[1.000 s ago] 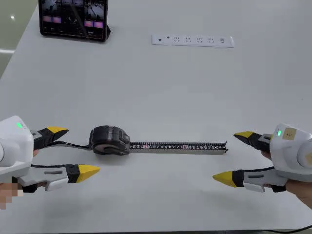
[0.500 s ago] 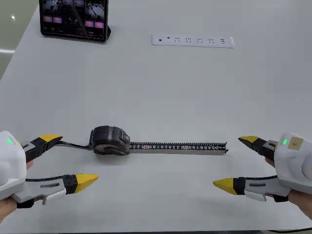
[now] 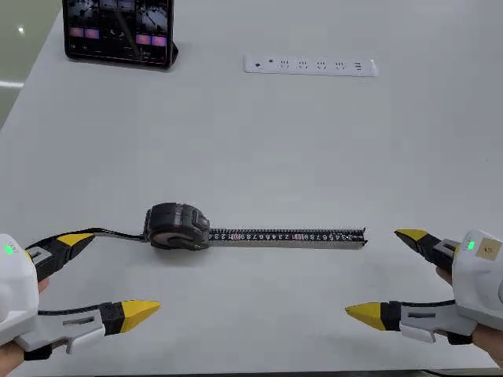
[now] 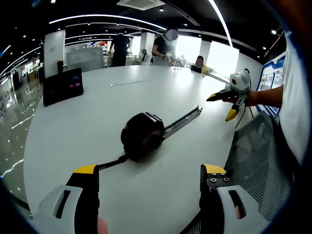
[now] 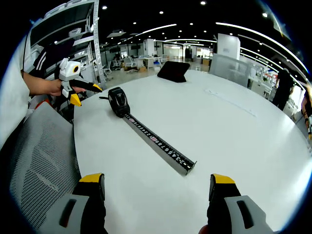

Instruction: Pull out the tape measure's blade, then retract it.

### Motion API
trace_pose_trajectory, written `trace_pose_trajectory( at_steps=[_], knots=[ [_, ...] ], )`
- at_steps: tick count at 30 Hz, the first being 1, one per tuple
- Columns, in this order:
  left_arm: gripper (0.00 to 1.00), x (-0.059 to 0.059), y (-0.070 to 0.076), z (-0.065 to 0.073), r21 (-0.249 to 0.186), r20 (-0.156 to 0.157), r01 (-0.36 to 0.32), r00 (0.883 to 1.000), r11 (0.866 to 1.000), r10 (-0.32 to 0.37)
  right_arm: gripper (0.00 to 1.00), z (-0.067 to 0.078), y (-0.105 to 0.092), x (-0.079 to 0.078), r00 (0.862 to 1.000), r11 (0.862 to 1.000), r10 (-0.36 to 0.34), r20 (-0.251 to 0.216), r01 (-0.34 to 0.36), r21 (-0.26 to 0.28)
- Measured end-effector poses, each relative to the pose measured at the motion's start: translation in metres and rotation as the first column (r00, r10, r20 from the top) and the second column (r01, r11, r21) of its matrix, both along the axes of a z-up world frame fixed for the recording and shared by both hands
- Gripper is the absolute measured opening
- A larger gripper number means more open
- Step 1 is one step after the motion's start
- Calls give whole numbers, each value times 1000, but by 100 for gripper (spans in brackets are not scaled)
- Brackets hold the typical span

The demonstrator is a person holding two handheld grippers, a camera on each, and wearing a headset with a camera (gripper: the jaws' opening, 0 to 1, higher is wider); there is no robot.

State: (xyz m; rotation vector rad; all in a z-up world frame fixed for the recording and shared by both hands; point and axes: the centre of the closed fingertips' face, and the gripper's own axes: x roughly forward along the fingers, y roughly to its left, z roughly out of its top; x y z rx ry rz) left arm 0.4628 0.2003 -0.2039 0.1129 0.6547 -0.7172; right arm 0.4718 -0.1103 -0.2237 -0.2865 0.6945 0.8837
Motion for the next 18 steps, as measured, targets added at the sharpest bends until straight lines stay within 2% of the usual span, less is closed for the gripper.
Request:
trace_pose_trajectory(
  at_steps=[10,18],
  knots=[
    [86,-12,3,-6,-11,-19,-27,999,1000,27,92,-5,-4,-11,1000,1000,-19,-15,19,7],
    [87,-16,4,-10,-16,-28,-49,998,999,49,94,-11,-4,-15,999,999,-32,-20,32,10]
  ],
)
